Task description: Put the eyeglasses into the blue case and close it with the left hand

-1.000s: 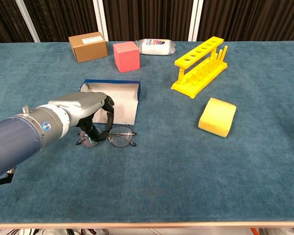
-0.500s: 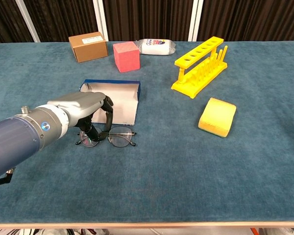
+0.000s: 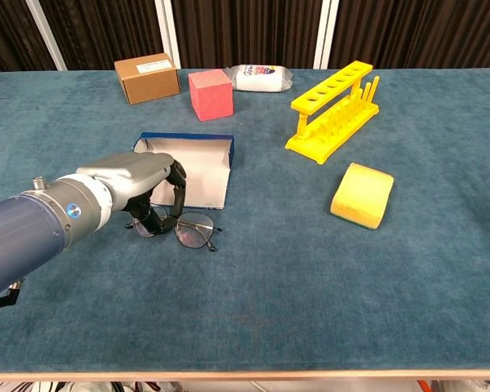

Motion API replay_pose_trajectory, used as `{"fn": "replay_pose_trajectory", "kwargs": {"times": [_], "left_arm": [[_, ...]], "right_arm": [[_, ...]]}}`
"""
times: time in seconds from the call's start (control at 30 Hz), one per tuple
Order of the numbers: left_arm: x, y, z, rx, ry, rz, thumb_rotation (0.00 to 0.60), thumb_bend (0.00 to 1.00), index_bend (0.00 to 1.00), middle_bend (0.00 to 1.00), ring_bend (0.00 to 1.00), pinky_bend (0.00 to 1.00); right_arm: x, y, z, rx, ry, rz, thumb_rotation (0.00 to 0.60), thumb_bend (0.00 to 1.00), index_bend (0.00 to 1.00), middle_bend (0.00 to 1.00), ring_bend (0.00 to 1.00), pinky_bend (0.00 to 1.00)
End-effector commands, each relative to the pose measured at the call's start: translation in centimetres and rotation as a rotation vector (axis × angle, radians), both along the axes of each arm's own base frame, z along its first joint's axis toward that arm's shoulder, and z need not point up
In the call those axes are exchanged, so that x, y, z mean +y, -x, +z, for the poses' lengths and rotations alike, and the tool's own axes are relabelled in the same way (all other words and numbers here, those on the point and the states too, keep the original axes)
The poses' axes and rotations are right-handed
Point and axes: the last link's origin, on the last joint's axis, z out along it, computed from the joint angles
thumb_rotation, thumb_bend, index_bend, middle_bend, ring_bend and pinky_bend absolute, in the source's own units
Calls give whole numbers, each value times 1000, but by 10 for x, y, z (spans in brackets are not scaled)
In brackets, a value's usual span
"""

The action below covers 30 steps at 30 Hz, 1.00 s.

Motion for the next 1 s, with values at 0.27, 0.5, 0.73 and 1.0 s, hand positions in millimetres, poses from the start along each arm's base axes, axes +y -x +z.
{"fn": "replay_pose_trajectory", "kwargs": {"times": [0.27, 0.5, 0.73, 1.0], "left_arm": [[2, -2, 4, -3, -12, 14, 600, 436, 573, 133, 0, 0], [8, -13, 17, 3, -54, 14, 600, 436, 573, 132, 0, 0], [31, -26, 28, 8, -123, 63, 600, 436, 573, 132, 0, 0], [70, -32, 25, 11, -189, 168, 600, 436, 573, 132, 0, 0]], "right_arm": [[0, 0, 0, -2, -4, -4, 600, 157, 0, 0, 86, 187], [0, 0, 0, -4, -3, -10, 600, 155, 0, 0, 86, 187], [1, 0, 0, -2, -4, -9, 600, 156, 0, 0, 86, 187], [1, 0, 0, -1, -3, -13, 600, 156, 0, 0, 86, 187]]}}
